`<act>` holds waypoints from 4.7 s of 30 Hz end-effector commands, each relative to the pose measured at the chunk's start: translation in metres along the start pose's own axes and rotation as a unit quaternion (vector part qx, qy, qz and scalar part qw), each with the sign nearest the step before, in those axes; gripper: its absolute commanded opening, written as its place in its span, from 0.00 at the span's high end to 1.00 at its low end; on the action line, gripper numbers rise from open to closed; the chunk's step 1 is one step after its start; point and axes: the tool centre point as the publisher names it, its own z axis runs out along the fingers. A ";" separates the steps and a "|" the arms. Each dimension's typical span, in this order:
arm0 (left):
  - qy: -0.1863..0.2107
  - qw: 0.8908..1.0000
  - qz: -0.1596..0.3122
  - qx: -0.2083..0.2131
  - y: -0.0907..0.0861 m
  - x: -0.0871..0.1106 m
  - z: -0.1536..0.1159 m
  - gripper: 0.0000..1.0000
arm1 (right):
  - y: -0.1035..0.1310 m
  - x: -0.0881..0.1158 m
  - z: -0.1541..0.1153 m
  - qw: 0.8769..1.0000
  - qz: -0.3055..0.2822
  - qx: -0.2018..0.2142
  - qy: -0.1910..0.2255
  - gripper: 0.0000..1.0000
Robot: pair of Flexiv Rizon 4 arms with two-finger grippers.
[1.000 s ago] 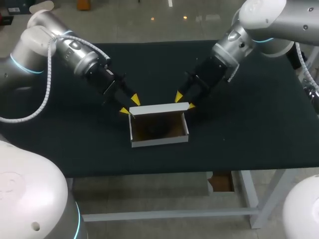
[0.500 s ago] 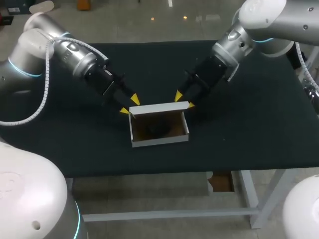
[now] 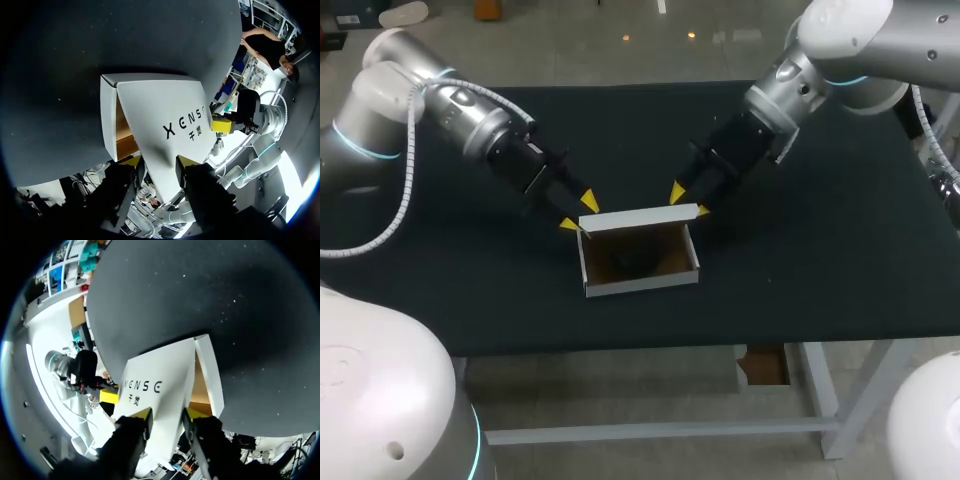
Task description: Assemble the packaging by folding the flat box into shape, placing the metal phone stand inside, and closing the box properly
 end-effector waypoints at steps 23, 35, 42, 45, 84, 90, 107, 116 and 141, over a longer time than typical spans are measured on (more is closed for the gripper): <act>0.017 1.000 -0.016 -0.016 -0.005 0.003 0.003 0.57 | 0.000 0.006 0.008 1.000 -0.002 -0.008 -0.001 0.59; 0.018 1.000 -0.017 -0.013 -0.006 0.005 0.002 0.59 | -0.001 0.006 0.009 1.000 -0.001 -0.011 0.000 0.59; 0.020 1.000 -0.017 -0.011 -0.005 0.004 0.001 0.62 | -0.002 0.006 0.010 1.000 -0.002 -0.011 0.001 0.59; 0.020 1.000 -0.016 -0.011 -0.005 0.003 0.002 0.62 | -0.002 0.005 0.011 1.000 -0.002 -0.012 0.001 0.59; 0.019 1.000 0.001 0.012 -0.005 -0.020 0.019 0.59 | -0.002 -0.019 0.030 1.000 0.011 -0.015 -0.003 0.58; 0.014 1.000 0.003 0.018 -0.004 -0.022 0.019 0.57 | -0.002 -0.020 0.031 1.000 0.010 -0.016 -0.003 0.58; 0.004 0.999 0.006 0.032 -0.002 -0.023 0.018 0.56 | -0.001 -0.025 0.034 1.000 0.006 -0.015 -0.006 0.58; -0.016 0.998 0.003 0.054 0.002 -0.026 0.013 0.56 | 0.000 -0.026 0.034 1.000 0.005 -0.015 -0.007 0.57; -0.056 0.986 0.016 0.154 0.034 -0.021 -0.020 0.51 | 0.002 -0.029 0.035 1.000 0.003 -0.017 -0.006 0.57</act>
